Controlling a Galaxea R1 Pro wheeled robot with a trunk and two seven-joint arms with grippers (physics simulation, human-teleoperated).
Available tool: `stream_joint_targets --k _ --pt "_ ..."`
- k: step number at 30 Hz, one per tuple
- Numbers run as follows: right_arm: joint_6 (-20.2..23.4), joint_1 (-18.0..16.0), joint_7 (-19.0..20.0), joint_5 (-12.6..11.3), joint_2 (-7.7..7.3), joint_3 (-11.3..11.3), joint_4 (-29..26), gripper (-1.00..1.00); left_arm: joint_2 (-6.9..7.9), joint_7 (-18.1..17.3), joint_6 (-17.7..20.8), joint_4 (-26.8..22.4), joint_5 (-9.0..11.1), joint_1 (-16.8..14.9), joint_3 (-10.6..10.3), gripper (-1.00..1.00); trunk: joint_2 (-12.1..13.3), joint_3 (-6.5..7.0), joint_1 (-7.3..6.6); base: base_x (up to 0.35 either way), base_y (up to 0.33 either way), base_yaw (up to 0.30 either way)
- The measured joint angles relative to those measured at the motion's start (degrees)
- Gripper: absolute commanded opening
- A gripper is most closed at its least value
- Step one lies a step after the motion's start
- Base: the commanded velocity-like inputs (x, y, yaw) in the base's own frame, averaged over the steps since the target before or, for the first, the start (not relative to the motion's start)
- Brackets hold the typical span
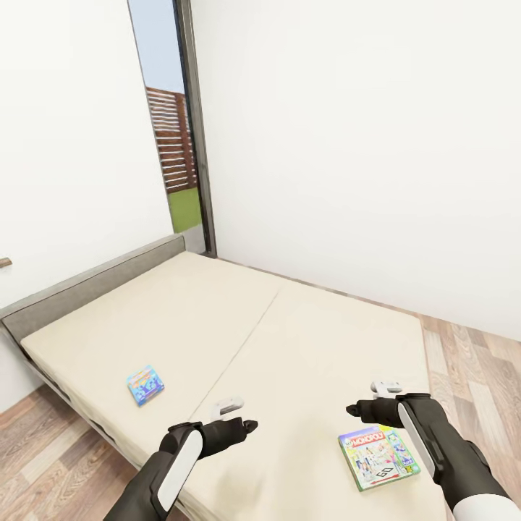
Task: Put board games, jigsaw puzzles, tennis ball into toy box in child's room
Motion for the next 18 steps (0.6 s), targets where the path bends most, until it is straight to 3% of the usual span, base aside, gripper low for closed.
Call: stream_joint_targets --k 8,18 --pt "-0.01 0.00 0.00 0.00 -0.02 0.00 0.01 1.00 0.00 -0.05 0.11 0.00 0.06 0.00 -0.05 1.00 0.00 0.00 0.00 0.000 0.039 0.003" --pt "-0.02 0.02 0.01 0.00 -0.03 0.00 0.01 1.00 0.00 -0.05 0.10 -0.01 0.02 0.00 -0.07 1.00 0.00 0.00 0.00 0.000 0.163 0.001"
